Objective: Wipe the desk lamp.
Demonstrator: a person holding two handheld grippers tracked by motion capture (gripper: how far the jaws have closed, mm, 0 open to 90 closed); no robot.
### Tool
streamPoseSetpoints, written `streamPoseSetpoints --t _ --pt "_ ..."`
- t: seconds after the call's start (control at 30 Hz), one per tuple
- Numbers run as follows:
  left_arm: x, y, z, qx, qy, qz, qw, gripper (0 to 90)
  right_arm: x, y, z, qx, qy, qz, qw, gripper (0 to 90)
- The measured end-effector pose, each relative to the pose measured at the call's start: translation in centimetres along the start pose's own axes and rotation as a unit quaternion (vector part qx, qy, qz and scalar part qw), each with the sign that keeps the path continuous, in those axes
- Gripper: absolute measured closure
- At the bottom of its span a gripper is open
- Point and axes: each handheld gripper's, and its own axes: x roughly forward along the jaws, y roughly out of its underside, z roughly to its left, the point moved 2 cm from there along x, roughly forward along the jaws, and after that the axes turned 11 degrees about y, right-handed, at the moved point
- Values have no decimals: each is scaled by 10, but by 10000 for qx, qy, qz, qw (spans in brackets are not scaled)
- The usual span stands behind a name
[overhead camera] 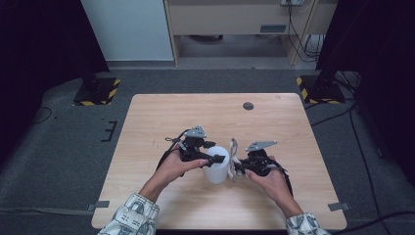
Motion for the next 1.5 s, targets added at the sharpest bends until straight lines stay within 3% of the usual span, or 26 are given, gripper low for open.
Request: streamPoseSetpoints --t 0.1,0.3,0.47,0.6,0.77,0.87,1.0,1.3,1.5 --pt "0 0 0 3 -11 3 10000 242 -2 -7 -4 79 -78 -181 9998 771" --pt "0 0 -1 30 -34 -8 10000 241 10 0 -5 49 -45 114 9999 770" --pt "2 -2 -3 177 -196 -10 9996 232 1 -11 -10 159 -143 -219 9995 770" --pt "3 -4 -10 384 -313 99 9987 156 1 -11 -9 76 -109 -197 9997 769" --pt "-12 -1 -19 539 -567 25 9969 102 -5 -16 -9 60 -64 -311 9995 769" --pt "-19 6 -22 444 -556 -172 9973 62 -13 -24 -10 34 -70 -437 9990 769" --pt "-18 14 -26 516 -573 -75 9970 41 -13 -29 -11 25 -64 -472 9989 770" --pt "-3 32 -21 492 -651 251 9964 57 0 -35 -10 19 -208 -411 9989 770" --pt "0 33 -20 513 -703 325 9957 79 18 -27 -5 -36 -213 -97 9997 770"
